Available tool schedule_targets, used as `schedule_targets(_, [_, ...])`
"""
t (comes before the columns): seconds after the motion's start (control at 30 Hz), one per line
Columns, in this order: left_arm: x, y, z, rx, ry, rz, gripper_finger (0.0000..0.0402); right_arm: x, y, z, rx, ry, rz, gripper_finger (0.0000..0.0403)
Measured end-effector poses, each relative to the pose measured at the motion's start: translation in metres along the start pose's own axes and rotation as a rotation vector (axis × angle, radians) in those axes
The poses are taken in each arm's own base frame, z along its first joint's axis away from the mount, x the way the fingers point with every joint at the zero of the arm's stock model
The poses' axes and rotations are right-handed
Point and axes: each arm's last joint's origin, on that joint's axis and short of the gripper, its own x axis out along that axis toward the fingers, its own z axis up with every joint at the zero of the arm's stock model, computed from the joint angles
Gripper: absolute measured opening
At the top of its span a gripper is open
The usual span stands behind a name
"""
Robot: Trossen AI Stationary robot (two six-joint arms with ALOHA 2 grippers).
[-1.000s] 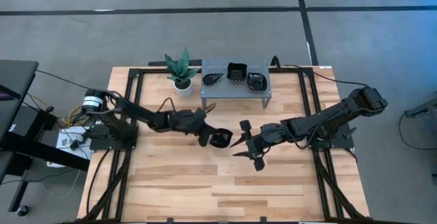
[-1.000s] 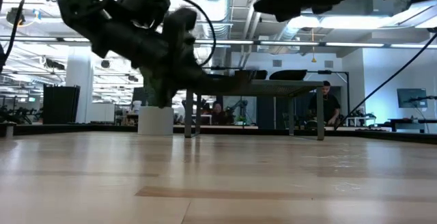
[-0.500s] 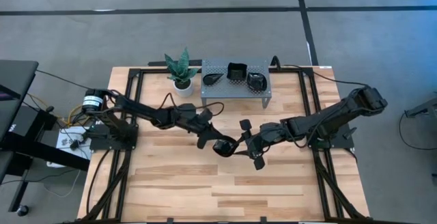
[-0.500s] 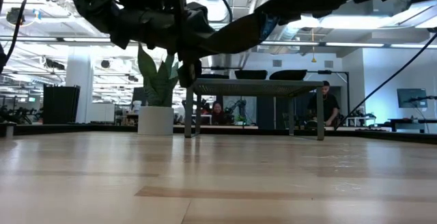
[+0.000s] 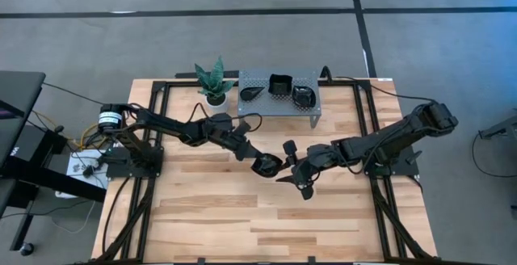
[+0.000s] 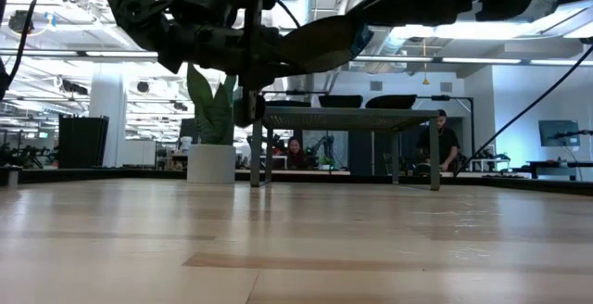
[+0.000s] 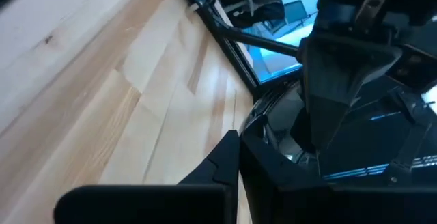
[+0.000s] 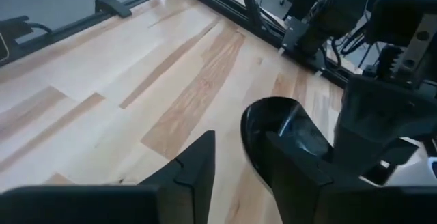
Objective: Pick & Place Mini shaped plates
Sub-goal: Stack the leaf-shaped plate on top of the leaf-shaped plate on the shelf
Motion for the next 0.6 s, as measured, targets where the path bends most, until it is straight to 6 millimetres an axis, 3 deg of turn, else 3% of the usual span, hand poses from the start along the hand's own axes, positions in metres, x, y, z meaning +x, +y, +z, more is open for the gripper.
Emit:
schedule_targets(0.33, [0.0,0.001,0.0,-0.033,-0.001,0.016,0.0014,0.0,-0.009,-0.008,0.012,0.046,-0.021,0.0114])
schedule_targets(0.6, [0.0,0.002,0.001,0.038,-0.023,0.034,0.0015,0.0,-0.016,-0.011,0.023,0.055,-0.036,0.0043])
